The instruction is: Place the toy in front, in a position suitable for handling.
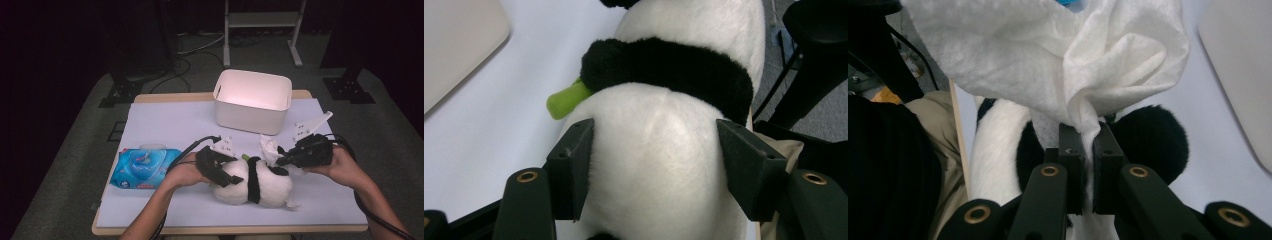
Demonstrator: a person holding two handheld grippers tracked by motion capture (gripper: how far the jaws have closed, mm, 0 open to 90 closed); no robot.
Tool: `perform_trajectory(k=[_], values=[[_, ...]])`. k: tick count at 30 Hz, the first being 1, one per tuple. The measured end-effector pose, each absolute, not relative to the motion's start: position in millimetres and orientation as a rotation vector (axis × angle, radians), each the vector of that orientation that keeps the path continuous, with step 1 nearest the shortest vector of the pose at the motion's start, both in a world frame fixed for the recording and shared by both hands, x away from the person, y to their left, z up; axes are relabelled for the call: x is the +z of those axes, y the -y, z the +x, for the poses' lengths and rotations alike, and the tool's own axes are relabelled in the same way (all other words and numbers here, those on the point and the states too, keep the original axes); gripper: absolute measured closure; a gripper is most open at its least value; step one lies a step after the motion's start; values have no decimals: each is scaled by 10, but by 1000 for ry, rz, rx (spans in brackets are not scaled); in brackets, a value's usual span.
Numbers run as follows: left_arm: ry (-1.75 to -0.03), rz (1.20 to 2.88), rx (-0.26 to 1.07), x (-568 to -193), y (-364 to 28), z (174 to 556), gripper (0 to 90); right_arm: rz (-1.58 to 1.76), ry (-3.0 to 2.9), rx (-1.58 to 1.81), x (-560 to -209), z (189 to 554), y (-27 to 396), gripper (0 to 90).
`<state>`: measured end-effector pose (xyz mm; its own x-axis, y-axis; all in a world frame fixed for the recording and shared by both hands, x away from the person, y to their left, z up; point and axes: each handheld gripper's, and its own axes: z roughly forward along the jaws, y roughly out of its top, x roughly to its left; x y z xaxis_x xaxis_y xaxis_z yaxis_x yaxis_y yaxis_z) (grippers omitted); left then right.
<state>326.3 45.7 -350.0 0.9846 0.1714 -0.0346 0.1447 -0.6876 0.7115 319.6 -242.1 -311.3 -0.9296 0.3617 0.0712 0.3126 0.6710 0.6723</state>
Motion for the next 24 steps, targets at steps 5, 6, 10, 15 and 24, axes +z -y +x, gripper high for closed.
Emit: perform_trajectory(k=[5, 6, 10, 15, 24], values=[[-249, 2345, 47, -3491, -447, 3292, 346, 579, -2822, 1079, -3138, 3111, 2501, 853], [-249, 2345, 47, -3491, -447, 3292, 345, 579, -2822, 1079, -3138, 3111, 2501, 853], [-247, 2349, 40, -3488, -427, 3303, 339, 572, -2831, 1068, -3168, 3062, 2499, 852], [-249, 2358, 46, -3478, -397, 3298, 329, 527, -2842, 1056, -3156, 3082, 2377, 853], [-266, 2344, 38, -3477, -382, 3330, 329, 447, -2876, 1058, -3117, 3118, 2110, 853]])
